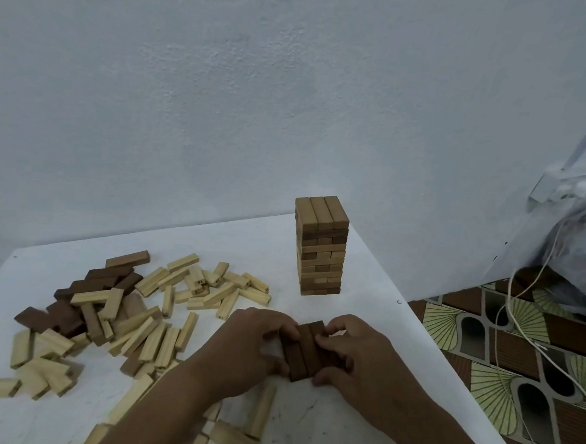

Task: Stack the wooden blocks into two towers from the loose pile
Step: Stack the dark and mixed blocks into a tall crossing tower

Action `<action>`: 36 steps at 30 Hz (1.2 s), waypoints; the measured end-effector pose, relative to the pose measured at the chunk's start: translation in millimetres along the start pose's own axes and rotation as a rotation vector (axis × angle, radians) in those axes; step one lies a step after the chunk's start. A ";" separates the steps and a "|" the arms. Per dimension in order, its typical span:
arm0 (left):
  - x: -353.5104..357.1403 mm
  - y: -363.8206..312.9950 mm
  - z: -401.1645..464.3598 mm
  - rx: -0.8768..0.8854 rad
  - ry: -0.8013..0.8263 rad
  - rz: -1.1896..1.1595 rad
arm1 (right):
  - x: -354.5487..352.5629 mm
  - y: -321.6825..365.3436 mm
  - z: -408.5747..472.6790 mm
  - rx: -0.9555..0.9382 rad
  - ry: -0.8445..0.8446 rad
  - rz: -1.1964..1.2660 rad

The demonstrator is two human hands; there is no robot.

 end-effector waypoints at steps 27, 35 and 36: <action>-0.3 -2.7 -2.1 0.074 0.077 0.130 | 10.8 15.7 -4.5 -0.015 -0.172 0.173; 0.4 -1.0 1.6 0.120 0.103 0.138 | 10.9 12.7 -6.3 -0.031 -0.150 0.229; -0.3 -1.0 1.7 0.119 0.103 0.136 | 10.7 12.4 -6.3 -0.028 -0.152 0.229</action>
Point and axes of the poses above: each hand's wrist, its own z-axis towards the middle knuckle, its own x-axis out of the palm, y = z × x, the point moved 3 cm from there along z, towards the middle knuckle, and after that the axes turned 14 degrees about y, right-handed, at the moved point
